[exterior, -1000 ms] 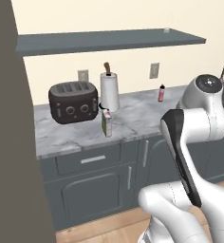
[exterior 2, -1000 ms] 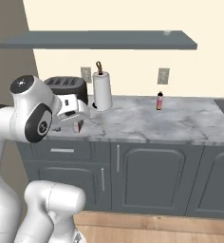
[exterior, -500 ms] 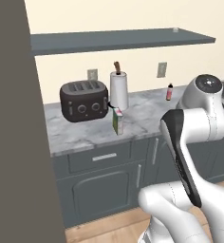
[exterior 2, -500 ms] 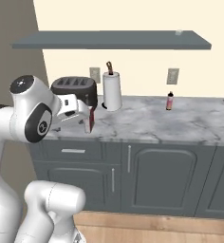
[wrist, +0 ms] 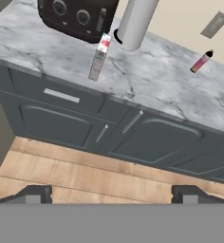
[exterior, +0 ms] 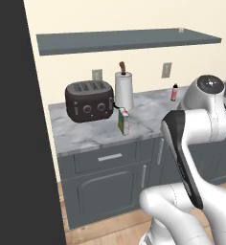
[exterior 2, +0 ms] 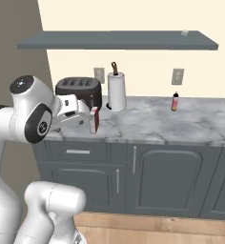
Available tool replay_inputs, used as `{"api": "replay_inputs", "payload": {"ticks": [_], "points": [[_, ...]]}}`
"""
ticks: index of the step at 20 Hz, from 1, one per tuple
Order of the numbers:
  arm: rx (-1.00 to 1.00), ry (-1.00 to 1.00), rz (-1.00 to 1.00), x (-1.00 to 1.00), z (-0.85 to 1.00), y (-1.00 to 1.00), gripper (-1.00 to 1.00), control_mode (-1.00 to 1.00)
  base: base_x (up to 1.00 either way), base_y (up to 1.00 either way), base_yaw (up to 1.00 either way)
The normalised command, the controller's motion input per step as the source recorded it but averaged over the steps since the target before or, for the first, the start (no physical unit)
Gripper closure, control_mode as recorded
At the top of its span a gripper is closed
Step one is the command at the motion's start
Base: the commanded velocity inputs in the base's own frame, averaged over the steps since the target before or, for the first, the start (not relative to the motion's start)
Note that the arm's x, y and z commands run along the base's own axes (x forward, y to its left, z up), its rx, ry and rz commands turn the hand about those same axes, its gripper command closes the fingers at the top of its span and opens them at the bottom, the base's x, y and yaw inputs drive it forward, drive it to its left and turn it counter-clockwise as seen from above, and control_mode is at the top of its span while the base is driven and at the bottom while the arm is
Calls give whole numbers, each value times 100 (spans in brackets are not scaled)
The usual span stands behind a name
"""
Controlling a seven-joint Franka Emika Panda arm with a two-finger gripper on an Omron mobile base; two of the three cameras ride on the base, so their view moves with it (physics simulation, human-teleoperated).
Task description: Pick the yogurt and cereal from the counter and place them in the cabinets closest to them.
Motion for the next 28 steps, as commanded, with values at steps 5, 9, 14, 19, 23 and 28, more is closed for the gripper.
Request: {"api": "replay_inputs", "payload": {"ticks": [5,9,14,19,23,28], "points": [[0,0,0,0,0,0,-100,100,1,0,0],[0,0,0,0,0,0,-100,100,26,0,0],[0,0,0,0,0,0,-100,100,43,0,0],[0,0,0,0,0,0,-100,100,45,0,-1],[0,0,0,0,0,0,-100,100,41,0,-1],[0,0,0,0,0,0,-100,100,44,2,-1]]}}
